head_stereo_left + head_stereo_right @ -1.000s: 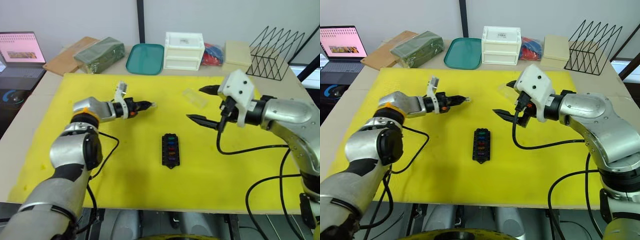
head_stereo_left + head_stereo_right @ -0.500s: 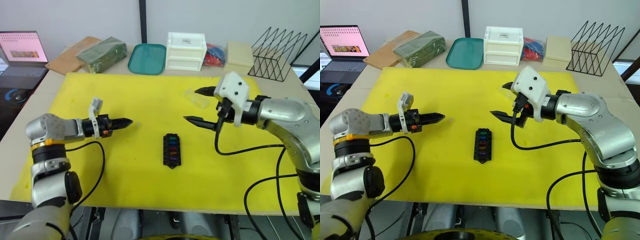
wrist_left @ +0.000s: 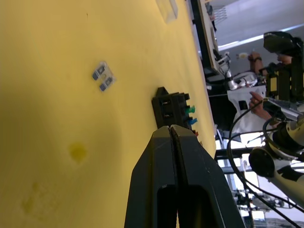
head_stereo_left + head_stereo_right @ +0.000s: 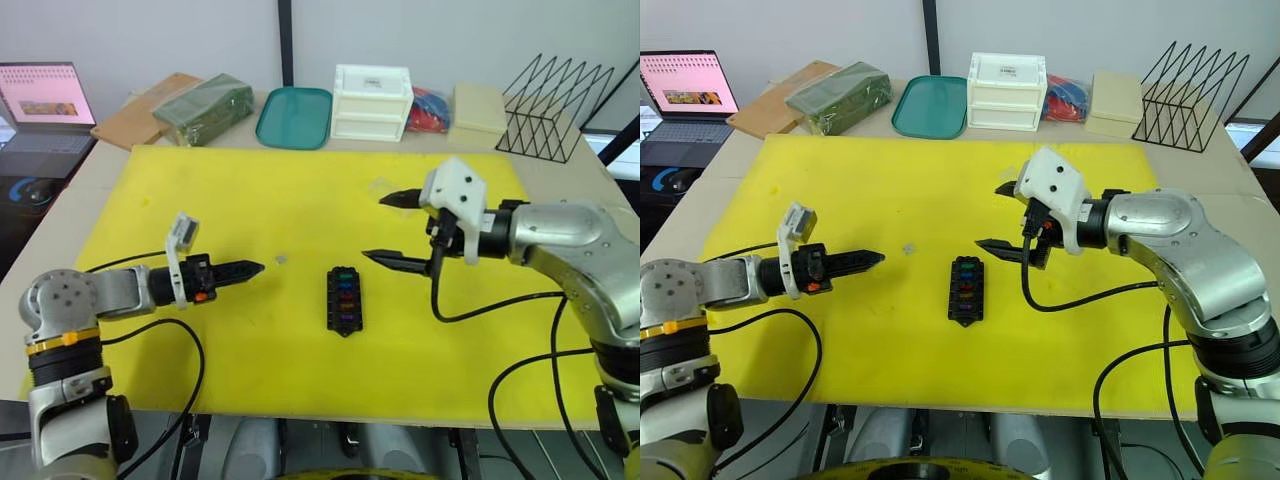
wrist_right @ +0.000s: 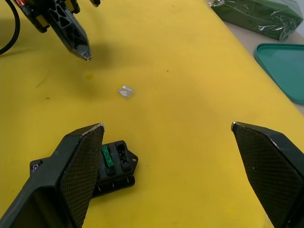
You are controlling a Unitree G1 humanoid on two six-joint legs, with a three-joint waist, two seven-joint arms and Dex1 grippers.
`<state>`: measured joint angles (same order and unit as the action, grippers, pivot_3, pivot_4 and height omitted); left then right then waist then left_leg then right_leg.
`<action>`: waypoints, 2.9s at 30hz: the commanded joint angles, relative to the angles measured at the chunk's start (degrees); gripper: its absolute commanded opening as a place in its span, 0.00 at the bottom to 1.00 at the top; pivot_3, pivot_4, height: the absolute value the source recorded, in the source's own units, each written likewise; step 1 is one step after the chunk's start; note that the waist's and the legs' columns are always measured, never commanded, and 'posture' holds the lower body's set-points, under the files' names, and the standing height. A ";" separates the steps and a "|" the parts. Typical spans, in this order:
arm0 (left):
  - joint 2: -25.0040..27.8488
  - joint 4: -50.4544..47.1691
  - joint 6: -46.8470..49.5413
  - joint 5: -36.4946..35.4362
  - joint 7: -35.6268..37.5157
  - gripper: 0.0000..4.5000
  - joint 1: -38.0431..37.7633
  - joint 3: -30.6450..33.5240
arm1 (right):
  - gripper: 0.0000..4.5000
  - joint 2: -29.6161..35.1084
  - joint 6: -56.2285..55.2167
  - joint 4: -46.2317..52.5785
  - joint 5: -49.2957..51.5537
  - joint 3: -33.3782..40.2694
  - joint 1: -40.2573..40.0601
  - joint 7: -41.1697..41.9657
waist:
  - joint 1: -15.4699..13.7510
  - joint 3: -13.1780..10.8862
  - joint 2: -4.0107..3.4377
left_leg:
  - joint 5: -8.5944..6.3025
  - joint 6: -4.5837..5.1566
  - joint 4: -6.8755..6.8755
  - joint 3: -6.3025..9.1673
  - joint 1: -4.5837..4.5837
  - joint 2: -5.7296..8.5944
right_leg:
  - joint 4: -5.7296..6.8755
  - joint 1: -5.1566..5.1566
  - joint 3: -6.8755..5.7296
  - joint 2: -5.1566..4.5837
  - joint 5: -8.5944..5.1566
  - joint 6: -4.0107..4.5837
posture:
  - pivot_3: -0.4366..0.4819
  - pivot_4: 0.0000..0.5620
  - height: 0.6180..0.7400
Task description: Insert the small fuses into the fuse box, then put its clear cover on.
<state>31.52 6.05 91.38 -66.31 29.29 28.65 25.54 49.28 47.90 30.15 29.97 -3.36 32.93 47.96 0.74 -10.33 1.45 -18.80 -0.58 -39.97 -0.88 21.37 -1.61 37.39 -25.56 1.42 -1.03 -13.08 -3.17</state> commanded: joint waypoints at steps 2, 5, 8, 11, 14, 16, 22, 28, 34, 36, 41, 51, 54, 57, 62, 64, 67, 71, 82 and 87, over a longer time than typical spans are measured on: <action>2.53 1.66 -4.48 2.83 4.29 0.01 3.69 -3.04 | 1.00 0.17 -1.35 1.18 -0.45 0.37 1.15 0.39 | 0.00 0.00 0.00 | 0.00 0.00 0.00 -0.01 0.00 0.02 | -0.03 0.01 0.00 0.03 0.00 0.00 | 0.48 0.27 1.00; 4.84 6.15 -8.61 7.59 10.91 0.14 6.28 -10.14 | 1.00 0.08 -1.60 0.94 -0.68 0.18 1.40 0.53 | 0.04 0.00 0.00 | 0.00 0.00 0.02 -0.08 0.00 0.03 | -0.06 0.02 0.01 0.04 0.00 0.00 | 0.48 0.27 1.00; 6.15 11.42 -14.03 13.54 17.11 0.37 9.55 -17.34 | 1.00 -0.13 -1.64 0.69 -0.84 -0.07 1.88 0.52 | 0.08 0.00 0.00 | 0.00 0.00 0.01 -0.22 0.00 0.04 | -0.08 0.02 0.01 0.11 -0.01 0.01 | 0.48 0.27 1.00; 6.22 18.68 -19.41 20.17 24.31 0.43 14.12 -25.40 | 1.00 -0.33 -1.56 0.56 -0.99 -0.23 2.31 0.36 | -0.03 0.00 0.00 | 0.00 0.00 0.01 -0.21 0.03 0.05 | -0.14 0.03 0.02 0.17 -0.01 0.01 | 0.48 0.27 1.00; 5.71 25.03 -23.27 25.17 30.39 0.43 17.86 -30.38 | 1.00 -0.35 -1.29 0.81 -0.98 -0.17 2.37 0.15 | 0.08 0.00 0.00 | 0.00 0.01 0.02 -0.21 0.05 0.04 | -0.19 0.04 0.03 0.19 -0.01 0.01 | 0.48 0.27 1.00; 5.01 29.19 -25.74 28.34 33.99 0.43 20.12 -33.06 | 1.00 -0.26 -1.03 1.05 -0.94 -0.03 2.29 -0.07 | 0.09 0.00 0.00 | -0.01 0.02 0.03 -0.22 0.06 0.03 | -0.20 0.03 0.04 0.22 -0.01 0.01 | 0.48 0.27 1.00; 3.27 35.85 -29.51 35.19 43.67 0.43 23.81 -38.77 | 1.00 0.09 -0.28 1.89 -0.71 0.55 1.83 -0.70 | 0.00 0.00 0.00 | -0.02 0.04 0.03 -0.20 0.06 0.03 | -0.20 0.03 0.04 0.25 -0.02 0.01 | 0.48 0.27 1.00; 1.70 38.60 -31.86 39.91 48.76 0.43 25.20 -40.42 | 1.00 0.18 0.24 2.33 -0.51 0.87 1.67 -1.15 | -0.02 0.00 0.00 | -0.03 0.05 0.03 -0.19 0.08 0.02 | -0.21 0.03 0.05 0.24 -0.02 0.01 | 0.48 0.27 1.00; -0.10 39.63 -32.99 43.20 51.64 0.43 25.70 -41.05 | 1.00 0.34 0.35 2.48 -0.58 0.95 1.64 -1.35 | -0.10 0.00 0.00 | -0.04 0.07 0.03 -0.19 0.09 0.02 | -0.21 0.04 0.05 0.24 -0.02 0.00 | 0.48 0.27 1.00; -0.47 39.94 -33.33 43.98 52.22 0.43 25.64 -41.01 | 1.00 0.52 0.31 2.57 -0.67 0.96 1.54 -1.33 | -0.09 0.00 0.00 | -0.04 0.08 0.03 -0.19 0.08 0.02 | -0.21 0.04 0.05 0.24 -0.02 0.00 | 0.48 0.27 1.00; -1.06 42.55 -34.78 46.16 51.58 0.43 25.92 -40.08 | 1.00 0.79 0.24 2.52 -0.89 0.81 1.54 -1.36 | -0.11 0.00 0.00 | -0.04 0.08 0.03 -0.19 0.08 0.02 | -0.21 0.04 0.05 0.24 -0.02 0.00 | 0.48 0.27 1.00; -0.12 45.89 -36.00 48.30 51.31 0.01 26.11 -37.70 | 1.00 0.87 -0.25 2.23 -1.09 0.55 1.53 -1.25 | 0.15 0.00 -0.01 | -0.04 0.09 0.03 -0.20 0.02 0.00 | -0.15 0.04 0.06 0.26 -0.02 0.00 | 0.48 0.27 1.00; 0.28 46.02 -36.27 48.67 51.65 0.01 25.75 -37.41 | 1.00 0.84 -0.45 2.14 -1.19 0.45 1.53 -1.17 | 0.25 0.00 -0.01 | -0.04 0.09 0.02 -0.20 0.00 -0.04 | -0.14 0.04 0.07 0.32 -0.02 0.01 | 0.48 0.27 1.00; 0.40 45.87 -36.38 48.67 51.50 0.01 25.33 -36.94 | 1.00 0.81 -0.80 1.90 -1.36 0.32 1.55 -1.02 | 0.25 0.00 -0.01 | -0.04 0.09 0.02 -0.20 0.01 -0.05 | -0.14 0.04 0.08 0.34 -0.02 0.01 | 0.48 0.27 1.00; 0.14 41.57 -37.44 45.54 51.01 0.01 24.58 -32.93 | 1.00 0.85 -0.17 1.75 -1.06 0.42 1.70 -0.82 | 0.27 0.00 -0.01 | -0.04 0.09 0.02 -0.20 0.01 -0.06 | -0.14 0.04 0.08 0.34 -0.02 0.01 | 0.48 0.27 1.00; 0.10 37.57 -38.94 43.06 51.04 0.01 23.14 -29.44 | 1.00 0.85 1.49 1.87 -0.20 0.65 1.94 -0.90 | 0.19 0.00 -0.01 | -0.04 0.09 0.02 -0.20 0.02 -0.10 | -0.14 0.03 0.08 0.34 -0.02 0.01 | 0.48 0.27 1.00; 0.06 29.32 -39.16 38.22 51.69 0.01 20.53 -24.26 | 1.00 0.37 5.21 1.82 2.20 1.64 2.81 -1.40 | 0.10 -0.01 0.01 | -0.04 0.09 0.02 -0.20 0.06 -0.16 | -0.15 0.01 0.08 0.31 -0.02 0.01 | 0.48 0.27 1.00; -0.94 13.33 -35.09 29.03 48.66 0.01 16.61 -16.34 | 1.00 -2.55 16.42 0.91 12.16 6.26 6.85 -2.98 | -0.01 -0.02 -0.01 | -0.04 0.08 0.02 -0.14 0.09 -0.22 | -0.15 -0.01 0.06 0.24 -0.02 0.01 | 0.48 0.27 1.00; -6.91 -13.83 -26.29 8.37 33.84 0.01 10.86 -7.65 | 1.00 -13.39 43.43 -11.81 37.26 20.75 22.63 -13.14 | 0.02 -0.03 -0.03 | -0.04 0.08 0.02 0.10 0.07 -0.22 | -0.14 0.04 0.07 0.08 0.00 0.00 | 0.48 0.27 1.00; -8.40 -17.87 -26.45 3.15 28.46 0.00 9.66 -8.08 | 0.82 -16.45 44.60 -14.79 45.01 22.21 24.43 -20.09 | 0.06 -0.03 -0.04 | -0.04 0.08 0.03 0.11 0.06 -0.21 | -0.14 0.05 0.06 0.11 0.00 0.00 | 0.48 0.27 1.00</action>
<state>23.34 -9.28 64.91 -60.32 59.42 38.34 16.70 33.48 92.09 15.21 71.25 17.30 56.11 30.26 0.80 -10.35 1.41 -18.84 -0.50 -39.93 -0.77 21.44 -1.82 37.25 -25.51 1.48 -0.91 -13.09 -3.17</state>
